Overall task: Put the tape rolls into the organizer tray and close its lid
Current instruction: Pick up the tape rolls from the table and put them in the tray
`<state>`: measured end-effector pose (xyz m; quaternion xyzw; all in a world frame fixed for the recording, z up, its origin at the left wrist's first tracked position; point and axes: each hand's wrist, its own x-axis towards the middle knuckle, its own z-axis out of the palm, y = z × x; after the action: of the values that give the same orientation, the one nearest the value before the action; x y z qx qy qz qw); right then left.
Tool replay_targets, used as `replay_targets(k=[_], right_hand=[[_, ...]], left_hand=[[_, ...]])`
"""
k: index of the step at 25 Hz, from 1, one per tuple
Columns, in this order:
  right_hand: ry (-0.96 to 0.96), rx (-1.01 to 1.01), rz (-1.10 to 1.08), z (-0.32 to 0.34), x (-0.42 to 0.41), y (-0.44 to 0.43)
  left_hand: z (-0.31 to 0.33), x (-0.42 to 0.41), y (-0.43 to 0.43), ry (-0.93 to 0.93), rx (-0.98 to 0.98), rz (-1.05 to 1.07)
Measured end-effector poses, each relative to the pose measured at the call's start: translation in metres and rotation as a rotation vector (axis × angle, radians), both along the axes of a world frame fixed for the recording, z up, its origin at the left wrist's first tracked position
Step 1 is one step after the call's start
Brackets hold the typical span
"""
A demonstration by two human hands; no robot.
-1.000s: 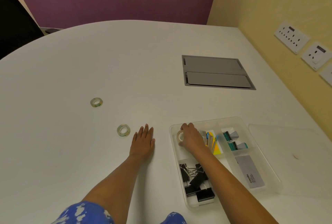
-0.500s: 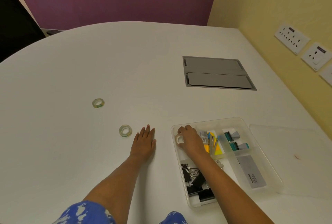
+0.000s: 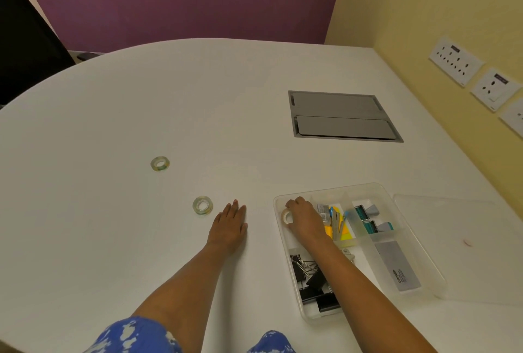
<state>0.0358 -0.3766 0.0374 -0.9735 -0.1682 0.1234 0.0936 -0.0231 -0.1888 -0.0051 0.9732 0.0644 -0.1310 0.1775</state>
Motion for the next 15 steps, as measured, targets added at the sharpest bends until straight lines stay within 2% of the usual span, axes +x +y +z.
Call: replay_targets(k=[7,10,15], right_hand=[[0.006,0.046,-0.047,0.005,-0.005,0.001],[-0.053,0.121,-0.118,0.021,-0.005,0.010],[-0.131,0.192,-0.102,0.043,-0.006,0.045]], left_hand=[[0.007,-0.009,0.001,-0.016,-0.013,-0.012],[0.012,-0.009,0.006,-0.085,0.009,-0.008],[0.025,-0.010,0.025,-0.209,0.034,0.044]])
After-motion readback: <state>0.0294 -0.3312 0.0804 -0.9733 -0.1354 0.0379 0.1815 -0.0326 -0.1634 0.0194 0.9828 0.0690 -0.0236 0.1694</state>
